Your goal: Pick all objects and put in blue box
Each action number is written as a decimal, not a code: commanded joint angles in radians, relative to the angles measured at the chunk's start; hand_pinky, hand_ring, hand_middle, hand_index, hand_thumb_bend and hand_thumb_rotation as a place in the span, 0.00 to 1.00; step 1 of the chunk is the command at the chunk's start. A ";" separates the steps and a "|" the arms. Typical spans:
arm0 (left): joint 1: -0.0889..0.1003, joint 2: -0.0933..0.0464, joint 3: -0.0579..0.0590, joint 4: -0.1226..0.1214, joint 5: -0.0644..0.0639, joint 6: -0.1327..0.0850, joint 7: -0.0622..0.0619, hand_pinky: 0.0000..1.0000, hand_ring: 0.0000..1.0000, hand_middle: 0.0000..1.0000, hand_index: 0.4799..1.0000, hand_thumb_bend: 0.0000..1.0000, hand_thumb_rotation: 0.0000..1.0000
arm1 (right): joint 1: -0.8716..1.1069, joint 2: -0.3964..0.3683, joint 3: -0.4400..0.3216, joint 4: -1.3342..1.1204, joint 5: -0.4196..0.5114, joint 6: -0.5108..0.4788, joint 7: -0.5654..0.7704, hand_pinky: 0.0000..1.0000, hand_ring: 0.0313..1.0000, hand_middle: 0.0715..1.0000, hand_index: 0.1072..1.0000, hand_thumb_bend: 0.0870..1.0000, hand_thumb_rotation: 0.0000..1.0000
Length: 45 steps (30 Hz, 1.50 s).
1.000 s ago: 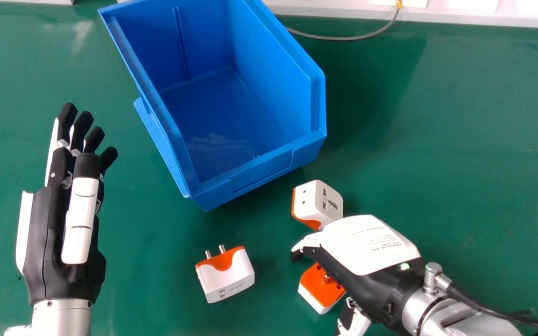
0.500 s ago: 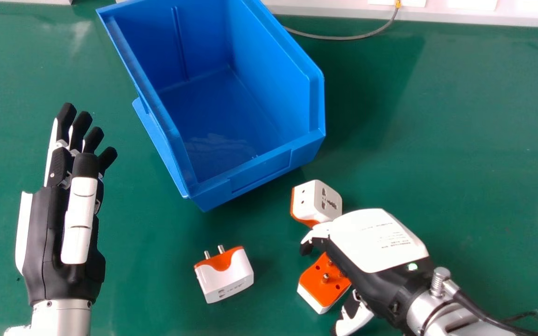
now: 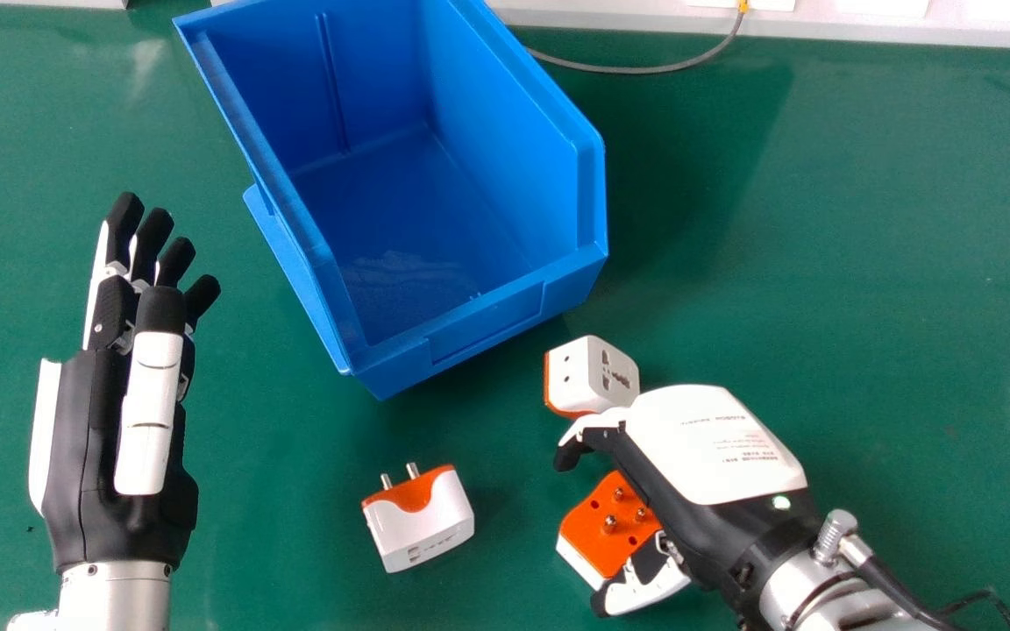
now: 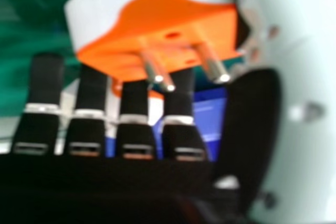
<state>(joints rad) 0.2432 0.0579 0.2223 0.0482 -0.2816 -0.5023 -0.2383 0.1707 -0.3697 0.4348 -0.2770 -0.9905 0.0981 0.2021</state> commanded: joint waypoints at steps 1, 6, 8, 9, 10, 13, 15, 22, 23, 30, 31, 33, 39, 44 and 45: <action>-0.001 0.008 0.004 -0.021 0.003 -0.015 -0.003 0.92 0.96 0.98 0.94 0.73 0.79 | 0.002 0.001 -0.008 -0.022 -0.003 -0.003 -0.017 0.43 0.53 0.60 0.56 0.54 0.01; -0.001 0.007 0.004 -0.023 -0.004 -0.014 -0.007 0.92 0.96 0.98 0.94 0.73 0.78 | 0.005 0.002 -0.009 -0.025 0.002 -0.003 -0.017 0.37 0.45 0.52 0.51 0.51 0.01; -0.001 0.008 0.005 -0.022 -0.005 -0.017 -0.009 0.92 0.96 0.98 0.94 0.73 0.78 | 0.006 0.002 -0.010 -0.028 0.007 -0.002 -0.010 0.34 0.42 0.50 0.49 0.50 0.00; 0.000 0.009 0.005 -0.021 -0.001 -0.017 -0.008 0.92 0.96 0.98 0.94 0.73 0.78 | 0.006 0.002 -0.010 -0.028 0.009 -0.001 -0.008 0.34 0.42 0.50 0.49 0.50 0.00; 0.000 0.010 0.005 -0.021 0.005 -0.017 -0.005 0.92 0.96 0.98 0.94 0.73 0.78 | 0.006 0.002 -0.010 -0.028 0.008 -0.002 -0.009 0.34 0.42 0.50 0.49 0.50 0.00; 0.002 0.007 0.005 -0.027 -0.002 -0.008 -0.004 0.92 0.96 0.98 0.94 0.73 0.79 | 0.006 0.000 -0.009 -0.029 0.007 -0.002 -0.008 0.31 0.37 0.47 0.47 0.49 0.00; 0.003 0.007 0.003 -0.030 -0.001 -0.006 -0.003 0.92 0.96 0.98 0.94 0.73 0.79 | 0.005 -0.002 -0.008 -0.029 0.004 -0.003 -0.007 0.31 0.37 0.47 0.47 0.49 0.00; 0.003 0.006 0.002 -0.034 -0.004 0.002 -0.003 0.92 0.96 0.98 0.93 0.74 0.78 | 0.001 -0.004 -0.007 -0.026 0.004 -0.002 0.001 0.28 0.34 0.46 0.45 0.49 0.00; 0.003 0.006 0.002 -0.035 -0.003 0.001 -0.003 0.92 0.96 0.98 0.93 0.74 0.78 | 0.000 -0.004 -0.007 -0.025 0.004 -0.003 0.001 0.28 0.34 0.46 0.45 0.49 0.00; 0.001 0.008 0.002 -0.032 0.004 0.000 -0.004 0.92 0.96 0.98 0.93 0.74 0.78 | -0.001 -0.002 -0.008 -0.017 0.014 -0.014 -0.017 0.27 0.32 0.44 0.44 0.48 0.00; 0.002 0.010 0.002 -0.033 0.007 0.001 -0.004 0.92 0.96 0.98 0.93 0.74 0.78 | -0.001 -0.002 -0.008 -0.018 0.014 -0.014 -0.017 0.27 0.32 0.44 0.44 0.48 0.00; 0.004 0.011 0.001 -0.035 0.006 0.003 -0.006 0.92 0.96 0.98 0.93 0.74 0.78 | -0.001 -0.004 -0.008 -0.022 0.016 -0.016 -0.013 0.27 0.32 0.44 0.44 0.48 0.00; -0.001 0.010 0.003 -0.028 0.001 -0.001 -0.009 0.92 0.96 0.98 0.93 0.73 0.79 | -0.005 -0.002 -0.012 -0.016 0.047 -0.036 -0.028 0.26 0.32 0.42 0.43 0.48 0.00; -0.002 0.013 0.004 -0.024 0.006 -0.004 -0.008 0.92 0.96 0.98 0.93 0.73 0.79 | 0.005 0.004 -0.033 0.003 0.112 -0.108 -0.117 0.27 0.32 0.40 0.44 0.47 0.00; -0.002 0.013 0.005 -0.023 0.009 -0.006 -0.007 0.92 0.96 0.98 0.93 0.73 0.79 | 0.007 0.004 -0.036 0.007 0.123 -0.123 -0.134 0.27 0.32 0.40 0.44 0.47 0.00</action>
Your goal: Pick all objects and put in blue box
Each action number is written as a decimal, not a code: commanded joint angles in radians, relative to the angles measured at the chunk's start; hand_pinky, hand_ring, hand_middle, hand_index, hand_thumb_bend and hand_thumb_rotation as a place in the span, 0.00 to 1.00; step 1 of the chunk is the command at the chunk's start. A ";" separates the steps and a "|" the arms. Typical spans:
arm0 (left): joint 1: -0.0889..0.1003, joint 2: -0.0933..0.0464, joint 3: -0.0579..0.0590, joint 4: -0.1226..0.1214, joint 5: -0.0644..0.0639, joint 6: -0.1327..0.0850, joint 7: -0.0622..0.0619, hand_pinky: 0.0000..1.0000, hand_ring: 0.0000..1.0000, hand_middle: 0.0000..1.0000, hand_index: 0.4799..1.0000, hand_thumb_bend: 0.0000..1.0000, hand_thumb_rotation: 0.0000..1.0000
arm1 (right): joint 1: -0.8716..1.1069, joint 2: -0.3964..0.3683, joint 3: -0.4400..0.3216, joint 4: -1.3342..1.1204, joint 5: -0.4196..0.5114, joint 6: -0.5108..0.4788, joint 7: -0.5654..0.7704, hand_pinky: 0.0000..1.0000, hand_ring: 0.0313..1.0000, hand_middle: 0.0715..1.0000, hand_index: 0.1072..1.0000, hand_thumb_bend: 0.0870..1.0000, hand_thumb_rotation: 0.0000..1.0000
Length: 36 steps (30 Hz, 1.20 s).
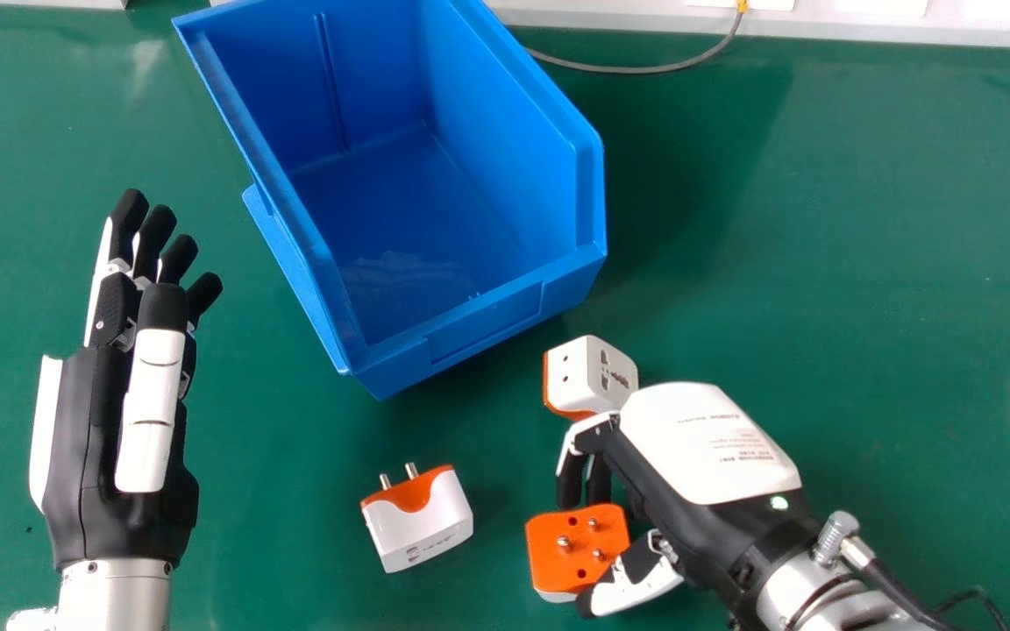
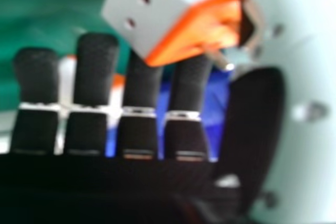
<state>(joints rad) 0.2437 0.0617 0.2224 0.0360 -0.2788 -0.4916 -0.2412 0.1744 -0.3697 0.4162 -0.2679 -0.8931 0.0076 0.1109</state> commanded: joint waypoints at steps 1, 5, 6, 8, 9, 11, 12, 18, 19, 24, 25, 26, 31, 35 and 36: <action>-0.002 0.009 0.005 -0.011 0.007 -0.017 -0.003 0.92 0.96 0.98 0.93 0.73 0.79 | 0.004 0.004 -0.021 0.003 0.037 -0.048 -0.059 0.27 0.32 0.40 0.44 0.47 0.00; -0.004 0.008 0.005 -0.006 0.006 -0.022 -0.004 0.92 0.96 0.97 0.93 0.74 0.79 | -0.003 0.007 -0.026 0.027 0.037 -0.110 -0.149 0.29 0.34 0.40 0.44 0.47 0.00; -0.005 0.008 0.005 -0.005 0.006 -0.022 -0.004 0.92 0.96 0.97 0.93 0.74 0.79 | -0.005 0.009 -0.027 0.035 0.037 -0.122 -0.169 0.29 0.34 0.40 0.44 0.47 0.00; -0.006 0.007 0.005 -0.005 0.003 -0.020 -0.004 0.92 0.96 0.97 0.93 0.74 0.79 | -0.008 0.014 -0.029 0.052 0.031 -0.146 -0.218 0.29 0.34 0.40 0.44 0.47 0.00; -0.006 0.007 0.005 -0.004 0.002 -0.021 -0.005 0.92 0.96 0.97 0.93 0.74 0.79 | -0.010 0.020 -0.030 0.064 0.027 -0.162 -0.253 0.29 0.34 0.40 0.44 0.47 0.00; -0.007 0.008 0.005 -0.002 0.001 -0.022 -0.007 0.92 0.96 0.97 0.93 0.73 0.79 | -0.012 0.026 -0.032 0.082 0.023 -0.187 -0.303 0.32 0.37 0.42 0.43 0.47 0.00; -0.007 0.008 0.005 -0.002 0.000 -0.021 -0.007 0.92 0.96 0.97 0.93 0.73 0.79 | -0.014 0.027 -0.033 0.093 0.024 -0.204 -0.330 0.32 0.37 0.42 0.43 0.47 0.00; -0.008 0.007 0.007 0.004 -0.001 -0.027 -0.009 0.92 0.96 0.97 0.93 0.73 0.79 | -0.024 0.029 -0.033 0.135 0.016 -0.264 -0.427 0.35 0.39 0.43 0.42 0.47 0.00; -0.008 0.008 0.007 0.004 0.000 -0.028 -0.009 0.92 0.96 0.97 0.93 0.73 0.79 | -0.025 0.029 -0.033 0.140 0.017 -0.273 -0.439 0.35 0.39 0.43 0.42 0.47 0.00; -0.011 0.008 0.009 0.009 0.001 -0.029 -0.009 0.92 0.96 0.97 0.93 0.73 0.79 | -0.027 0.035 -0.035 0.154 0.018 -0.302 -0.481 0.35 0.40 0.44 0.42 0.47 0.00; -0.011 0.007 0.010 0.010 0.000 -0.029 -0.008 0.92 0.96 0.97 0.93 0.73 0.79 | -0.028 0.035 -0.035 0.157 0.016 -0.308 -0.490 0.35 0.40 0.44 0.42 0.47 0.00; -0.011 0.008 0.010 0.010 -0.001 -0.028 -0.009 0.92 0.96 0.97 0.93 0.73 0.79 | -0.030 0.035 -0.036 0.161 0.014 -0.316 -0.502 0.35 0.40 0.44 0.42 0.47 0.00; -0.009 0.009 0.008 0.003 0.009 -0.022 -0.003 0.92 0.96 0.97 0.93 0.73 0.79 | -0.036 0.037 -0.039 0.180 0.014 -0.354 -0.554 0.35 0.41 0.44 0.41 0.46 0.00; -0.011 0.008 0.009 0.007 0.010 -0.028 -0.003 0.92 0.96 0.97 0.93 0.74 0.79 | -0.044 0.039 -0.039 0.200 0.001 -0.381 -0.604 0.35 0.42 0.45 0.41 0.46 0.00; -0.011 0.009 0.009 0.007 0.012 -0.028 -0.002 0.92 0.96 0.97 0.93 0.74 0.79 | -0.048 0.039 -0.039 0.207 -0.001 -0.391 -0.620 0.35 0.42 0.45 0.41 0.46 0.00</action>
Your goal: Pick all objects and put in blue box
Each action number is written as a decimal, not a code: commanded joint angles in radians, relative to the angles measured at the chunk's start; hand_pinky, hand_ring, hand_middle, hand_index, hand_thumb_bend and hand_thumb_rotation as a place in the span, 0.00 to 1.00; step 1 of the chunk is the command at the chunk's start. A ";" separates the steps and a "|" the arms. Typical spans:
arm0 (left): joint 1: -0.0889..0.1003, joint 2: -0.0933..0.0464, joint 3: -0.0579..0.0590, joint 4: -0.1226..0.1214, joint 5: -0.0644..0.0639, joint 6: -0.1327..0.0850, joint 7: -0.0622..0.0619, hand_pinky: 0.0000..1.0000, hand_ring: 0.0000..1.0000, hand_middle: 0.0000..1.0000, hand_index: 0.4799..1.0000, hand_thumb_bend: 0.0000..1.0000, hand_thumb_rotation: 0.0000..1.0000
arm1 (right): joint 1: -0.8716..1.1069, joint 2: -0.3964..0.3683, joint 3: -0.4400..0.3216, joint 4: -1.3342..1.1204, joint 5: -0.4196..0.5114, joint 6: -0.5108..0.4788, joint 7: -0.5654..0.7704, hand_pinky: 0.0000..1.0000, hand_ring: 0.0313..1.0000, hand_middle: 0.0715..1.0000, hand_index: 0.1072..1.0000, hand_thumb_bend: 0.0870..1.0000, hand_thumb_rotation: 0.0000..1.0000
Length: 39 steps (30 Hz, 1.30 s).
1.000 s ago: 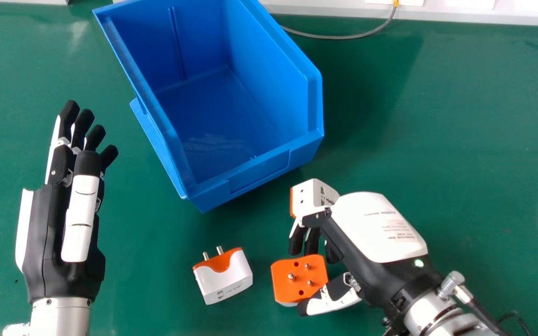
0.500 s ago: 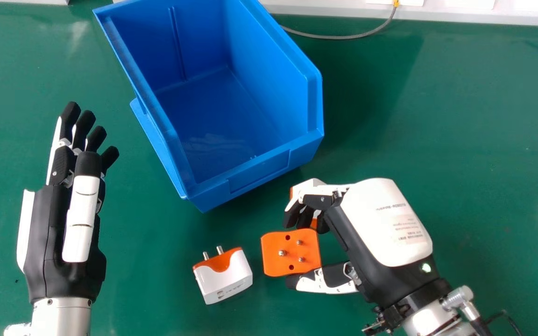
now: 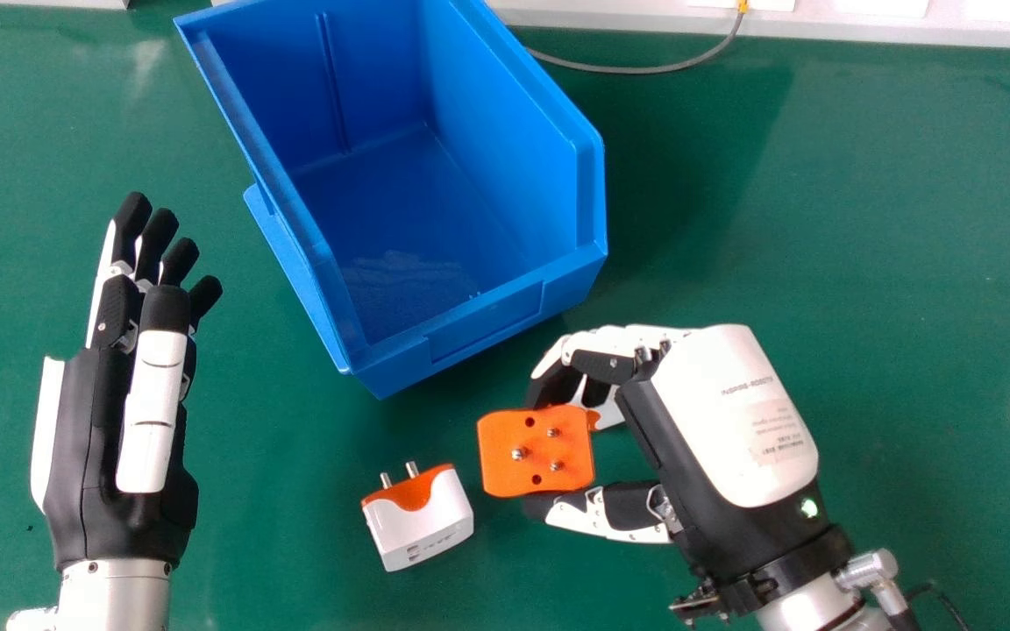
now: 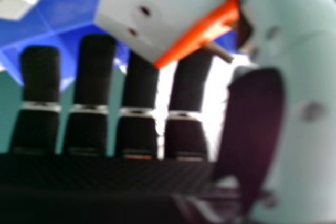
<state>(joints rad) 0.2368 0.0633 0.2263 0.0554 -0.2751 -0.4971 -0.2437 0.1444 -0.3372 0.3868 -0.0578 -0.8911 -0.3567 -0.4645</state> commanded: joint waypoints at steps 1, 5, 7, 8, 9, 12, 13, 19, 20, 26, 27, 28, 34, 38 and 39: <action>-0.003 0.007 0.006 -0.012 0.008 -0.022 0.000 0.92 0.96 0.97 0.93 0.74 0.79 | -0.020 0.008 -0.010 0.003 -0.004 -0.036 -0.060 0.35 0.42 0.45 0.41 0.46 0.00; -0.003 0.005 0.004 -0.013 -0.002 -0.018 -0.004 0.92 0.96 0.97 0.93 0.74 0.79 | -0.026 0.009 -0.012 0.019 -0.017 -0.063 -0.112 0.35 0.43 0.46 0.41 0.46 0.00; -0.003 0.005 0.004 -0.014 -0.005 -0.016 -0.006 0.92 0.96 0.97 0.92 0.73 0.79 | -0.029 0.010 -0.012 0.026 -0.023 -0.074 -0.140 0.34 0.43 0.46 0.42 0.46 0.00; -0.004 0.006 0.004 -0.012 -0.004 -0.017 -0.007 0.92 0.96 0.97 0.92 0.73 0.79 | -0.031 0.010 -0.013 0.029 -0.023 -0.081 -0.152 0.34 0.43 0.46 0.42 0.46 0.00; -0.005 0.006 0.003 -0.011 -0.003 -0.018 -0.007 0.92 0.96 0.97 0.92 0.73 0.79 | -0.032 0.010 -0.013 0.033 -0.023 -0.086 -0.160 0.34 0.43 0.46 0.42 0.46 0.00; -0.006 0.005 0.004 -0.010 0.008 -0.019 0.000 0.93 0.96 0.97 0.92 0.73 0.79 | -0.039 0.007 -0.014 0.043 -0.028 -0.104 -0.190 0.34 0.43 0.47 0.42 0.46 0.00; -0.006 0.004 0.004 -0.008 0.007 -0.021 0.000 0.93 0.96 0.97 0.92 0.73 0.79 | -0.041 0.006 -0.015 0.045 -0.028 -0.110 -0.199 0.34 0.43 0.47 0.42 0.46 0.00; -0.009 -0.004 0.002 -0.004 0.001 -0.029 -0.001 0.93 0.96 0.97 0.92 0.73 0.79 | -0.050 0.007 -0.021 0.057 -0.047 -0.117 -0.257 0.34 0.43 0.47 0.43 0.45 0.00; -0.010 -0.005 0.002 -0.003 -0.001 -0.029 -0.001 0.93 0.96 0.97 0.92 0.73 0.79 | -0.051 0.008 -0.022 0.059 -0.049 -0.117 -0.266 0.34 0.43 0.47 0.43 0.45 0.00; -0.013 -0.010 -0.001 0.002 0.011 -0.033 0.006 0.92 0.95 0.97 0.91 0.73 0.79 | -0.070 0.006 -0.028 0.083 -0.067 -0.133 -0.339 0.34 0.44 0.48 0.43 0.45 0.00; -0.014 -0.012 -0.002 0.002 0.010 -0.032 0.009 0.92 0.95 0.97 0.91 0.72 0.79 | -0.075 0.006 -0.029 0.089 -0.060 -0.146 -0.351 0.33 0.43 0.48 0.44 0.45 0.00; -0.015 -0.013 -0.002 0.002 0.009 -0.032 0.010 0.92 0.95 0.97 0.91 0.72 0.79 | -0.078 0.005 -0.031 0.094 -0.054 -0.156 -0.358 0.33 0.43 0.48 0.44 0.45 0.00; -0.021 -0.018 -0.007 0.003 0.017 -0.029 0.022 0.92 0.95 0.97 0.91 0.72 0.79 | -0.102 0.005 -0.043 0.121 -0.071 -0.193 -0.442 0.33 0.43 0.49 0.44 0.45 0.00; -0.026 -0.021 -0.009 0.010 0.024 -0.036 0.031 0.92 0.95 0.97 0.91 0.72 0.79 | -0.124 -0.001 -0.045 0.138 -0.093 -0.226 -0.512 0.33 0.43 0.49 0.44 0.45 0.00; -0.027 -0.021 -0.010 0.012 0.027 -0.038 0.031 0.92 0.95 0.97 0.90 0.73 0.79 | -0.129 -0.002 -0.045 0.143 -0.093 -0.238 -0.524 0.32 0.43 0.49 0.44 0.45 0.00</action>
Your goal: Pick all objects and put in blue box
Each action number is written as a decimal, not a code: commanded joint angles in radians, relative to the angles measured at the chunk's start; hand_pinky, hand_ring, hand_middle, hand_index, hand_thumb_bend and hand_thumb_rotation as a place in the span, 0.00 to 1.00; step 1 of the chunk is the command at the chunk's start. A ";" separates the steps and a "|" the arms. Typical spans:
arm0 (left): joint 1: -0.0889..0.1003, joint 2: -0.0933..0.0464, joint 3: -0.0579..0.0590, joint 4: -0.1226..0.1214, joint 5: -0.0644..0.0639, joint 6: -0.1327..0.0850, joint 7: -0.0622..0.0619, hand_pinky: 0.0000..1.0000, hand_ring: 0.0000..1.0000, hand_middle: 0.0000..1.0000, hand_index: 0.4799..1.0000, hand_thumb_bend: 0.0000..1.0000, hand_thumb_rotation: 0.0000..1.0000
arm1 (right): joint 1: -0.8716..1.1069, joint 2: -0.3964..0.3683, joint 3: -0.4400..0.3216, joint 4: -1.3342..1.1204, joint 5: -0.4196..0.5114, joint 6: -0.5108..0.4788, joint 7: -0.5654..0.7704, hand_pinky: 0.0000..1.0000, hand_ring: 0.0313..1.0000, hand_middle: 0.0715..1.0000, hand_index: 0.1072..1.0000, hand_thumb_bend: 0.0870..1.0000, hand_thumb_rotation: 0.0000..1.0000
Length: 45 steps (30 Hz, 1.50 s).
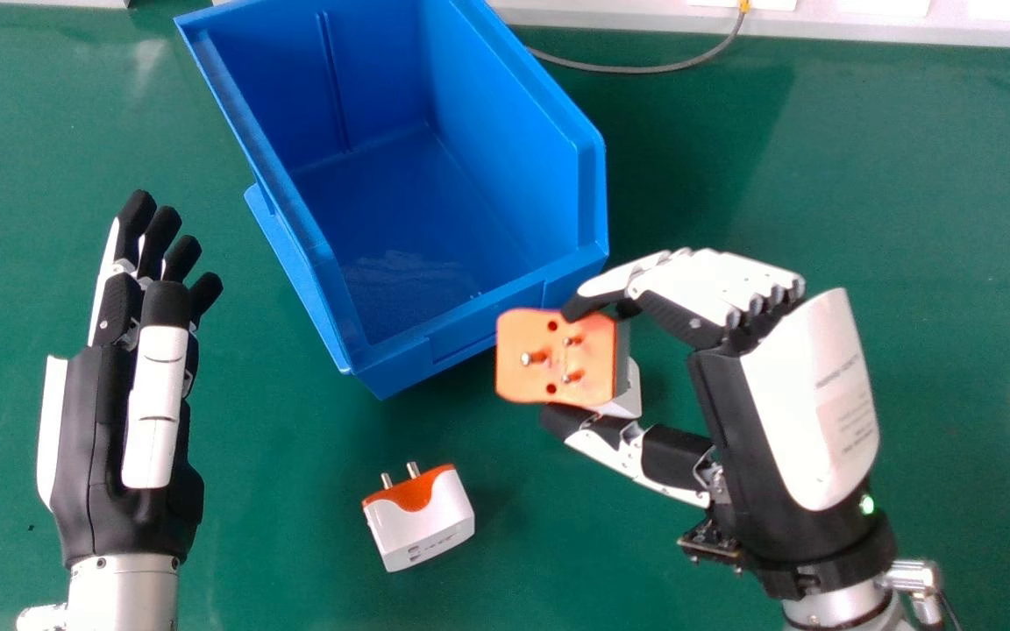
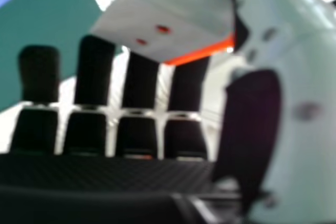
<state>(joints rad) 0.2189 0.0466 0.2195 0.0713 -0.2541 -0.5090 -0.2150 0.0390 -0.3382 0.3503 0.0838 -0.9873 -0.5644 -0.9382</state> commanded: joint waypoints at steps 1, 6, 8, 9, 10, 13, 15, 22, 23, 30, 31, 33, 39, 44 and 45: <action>-0.011 -0.004 -0.004 -0.002 0.009 -0.027 0.003 0.92 0.95 0.97 0.90 0.73 0.79 | -0.028 -0.001 -0.010 0.005 0.005 -0.039 -0.058 0.32 0.43 0.49 0.44 0.45 0.00; -0.011 -0.006 -0.010 0.007 0.029 -0.040 0.006 0.92 0.95 0.96 0.89 0.74 0.78 | -0.042 0.001 -0.020 0.008 0.013 -0.068 -0.076 0.31 0.43 0.50 0.45 0.45 0.00; -0.009 -0.007 -0.016 0.005 0.031 -0.041 0.003 0.92 0.95 0.96 0.89 0.74 0.78 | -0.044 0.001 -0.026 0.003 0.016 -0.073 -0.075 0.31 0.43 0.50 0.45 0.45 0.00; -0.007 -0.009 -0.020 0.001 0.026 -0.037 0.001 0.92 0.95 0.96 0.89 0.74 0.78 | -0.046 0.002 -0.029 0.001 0.014 -0.074 -0.076 0.31 0.43 0.50 0.45 0.45 0.00; -0.007 -0.011 -0.023 -0.001 0.021 -0.034 0.000 0.92 0.95 0.96 0.89 0.74 0.78 | -0.050 0.002 -0.031 0.000 0.015 -0.078 -0.077 0.31 0.43 0.50 0.45 0.45 0.00; -0.007 -0.013 -0.029 0.001 0.016 -0.038 -0.002 0.92 0.95 0.96 0.89 0.74 0.78 | -0.060 0.007 -0.039 -0.005 0.027 -0.088 -0.065 0.31 0.43 0.50 0.46 0.45 0.00; -0.010 -0.016 -0.030 0.005 0.016 -0.043 -0.002 0.92 0.95 0.96 0.89 0.74 0.78 | -0.067 0.010 -0.045 -0.011 0.038 -0.091 -0.047 0.31 0.43 0.50 0.46 0.45 0.00; -0.010 -0.021 -0.033 0.003 0.011 -0.035 -0.004 0.92 0.94 0.96 0.88 0.76 0.78 | -0.157 0.056 -0.049 -0.013 0.063 -0.066 0.021 0.30 0.42 0.50 0.46 0.44 0.00; -0.009 -0.022 -0.033 0.002 0.016 -0.035 0.000 0.92 0.94 0.96 0.88 0.76 0.78 | -0.173 0.066 -0.048 -0.010 0.063 -0.059 0.032 0.30 0.42 0.50 0.46 0.44 0.00; 0.003 -0.030 -0.037 -0.005 0.027 -0.043 0.010 0.92 0.94 0.96 0.88 0.77 0.77 | -0.319 0.111 -0.027 0.044 0.044 0.010 0.111 0.30 0.42 0.50 0.46 0.44 0.00; 0.005 -0.032 -0.038 -0.006 0.025 -0.044 0.009 0.92 0.94 0.96 0.88 0.77 0.77 | -0.338 0.117 -0.024 0.056 0.049 0.015 0.121 0.30 0.42 0.50 0.46 0.44 0.00; 0.008 -0.035 -0.039 -0.008 0.026 -0.049 0.011 0.92 0.94 0.96 0.88 0.77 0.77 | -0.365 0.125 -0.020 0.071 0.054 0.022 0.132 0.30 0.42 0.50 0.46 0.44 0.00; 0.015 -0.039 -0.043 -0.014 0.011 -0.051 0.004 0.91 0.94 0.96 0.87 0.78 0.76 | -0.371 0.125 -0.014 0.058 0.044 0.034 0.148 0.30 0.42 0.50 0.46 0.44 0.00; 0.009 -0.035 -0.039 -0.007 0.010 -0.052 0.000 0.91 0.94 0.96 0.87 0.78 0.76 | -0.360 0.128 -0.011 0.050 0.048 0.042 0.164 0.30 0.42 0.50 0.46 0.44 0.00; 0.007 -0.034 -0.038 -0.005 0.011 -0.052 0.000 0.92 0.94 0.96 0.87 0.77 0.76 | -0.360 0.127 -0.011 0.048 0.047 0.043 0.167 0.30 0.42 0.50 0.45 0.44 0.00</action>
<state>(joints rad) 0.2304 0.0100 0.1819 0.0818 -0.2382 -0.5353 -0.2102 -0.3155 -0.2109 0.3393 0.1635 -0.9466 -0.5229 -0.7714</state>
